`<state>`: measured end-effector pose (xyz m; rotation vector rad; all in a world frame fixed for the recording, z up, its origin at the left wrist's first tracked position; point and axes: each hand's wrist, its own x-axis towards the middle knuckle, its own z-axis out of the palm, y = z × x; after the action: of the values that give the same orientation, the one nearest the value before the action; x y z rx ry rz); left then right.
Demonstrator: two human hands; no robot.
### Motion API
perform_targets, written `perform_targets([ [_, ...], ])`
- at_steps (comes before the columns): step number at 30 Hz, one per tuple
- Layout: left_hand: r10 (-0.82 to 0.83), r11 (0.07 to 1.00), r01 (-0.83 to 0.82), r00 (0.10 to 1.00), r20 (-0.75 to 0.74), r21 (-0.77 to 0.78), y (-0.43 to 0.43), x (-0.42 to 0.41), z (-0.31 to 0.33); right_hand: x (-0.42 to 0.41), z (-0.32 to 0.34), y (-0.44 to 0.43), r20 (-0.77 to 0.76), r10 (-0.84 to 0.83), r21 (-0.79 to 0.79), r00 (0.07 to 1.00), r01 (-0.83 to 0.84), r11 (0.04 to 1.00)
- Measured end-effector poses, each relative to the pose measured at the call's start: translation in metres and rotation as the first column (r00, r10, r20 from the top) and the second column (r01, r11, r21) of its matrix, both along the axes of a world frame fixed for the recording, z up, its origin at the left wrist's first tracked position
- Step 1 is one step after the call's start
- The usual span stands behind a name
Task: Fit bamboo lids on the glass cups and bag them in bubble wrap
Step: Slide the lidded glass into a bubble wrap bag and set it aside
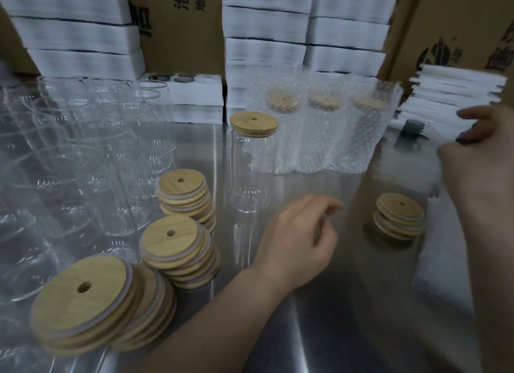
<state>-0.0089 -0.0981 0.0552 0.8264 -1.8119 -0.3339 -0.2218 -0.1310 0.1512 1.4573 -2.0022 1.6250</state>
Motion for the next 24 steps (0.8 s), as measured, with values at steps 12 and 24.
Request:
perform_targets([
  [12, -0.280, 0.597, 0.521, 0.848, -0.451, 0.609, -0.005, 0.003, 0.008, 0.082, -0.017, 0.004, 0.264, 0.501, -0.282, 0.824, -0.431, 0.857],
  [24, -0.244, 0.566, 0.639, 0.733, -0.635, 0.521, -0.008, 0.001, 0.007, 0.099, -0.043, -0.009, 0.362, 0.568, -0.243, 0.739, -0.513, 0.823],
])
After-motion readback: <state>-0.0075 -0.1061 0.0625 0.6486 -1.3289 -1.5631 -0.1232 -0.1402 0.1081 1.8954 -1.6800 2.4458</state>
